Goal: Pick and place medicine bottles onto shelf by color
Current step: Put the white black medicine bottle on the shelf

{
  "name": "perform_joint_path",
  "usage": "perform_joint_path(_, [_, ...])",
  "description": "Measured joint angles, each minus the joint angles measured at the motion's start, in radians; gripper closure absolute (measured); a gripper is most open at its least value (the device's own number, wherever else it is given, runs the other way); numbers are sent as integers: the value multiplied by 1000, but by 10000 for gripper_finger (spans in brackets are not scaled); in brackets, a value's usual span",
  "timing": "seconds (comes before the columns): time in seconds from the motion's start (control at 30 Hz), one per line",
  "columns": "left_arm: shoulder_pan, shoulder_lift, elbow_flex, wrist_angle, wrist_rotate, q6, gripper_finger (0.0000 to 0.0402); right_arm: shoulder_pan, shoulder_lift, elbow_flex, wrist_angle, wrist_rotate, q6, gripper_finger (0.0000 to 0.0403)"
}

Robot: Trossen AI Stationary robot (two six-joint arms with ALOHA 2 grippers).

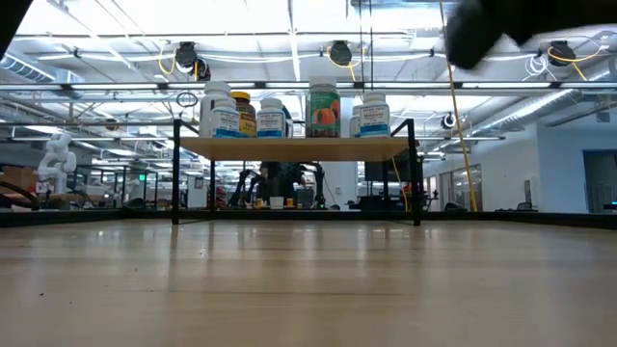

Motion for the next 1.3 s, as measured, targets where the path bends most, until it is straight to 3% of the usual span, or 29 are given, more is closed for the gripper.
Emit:
perform_joint_path(0.13, [26,-68,1,-148,-92,65,80,-43,-26,0,-2,108,-169,250])
perform_joint_path(0.23, [32,-113,1,-234,-213,118,80,-70,-31,0,1,184,-203,247])
perform_joint_path(0.33, [51,-150,2,-256,-325,194,80,-78,-27,1,14,156,-217,249])
perform_joint_path(0.43, [72,-157,3,-240,-323,234,80,-80,-31,1,17,165,-237,248])
perform_joint_path(0.73, [125,-183,3,-271,-141,164,80,-77,-51,0,-70,268,-284,246])
perform_joint_path(1.03, [136,-236,1,-326,-116,242,80,-114,-177,1,-187,291,-115,244])
perform_joint_path(1.3, [162,-238,0,-310,-117,270,80,-113,-263,2,-229,171,-42,244])
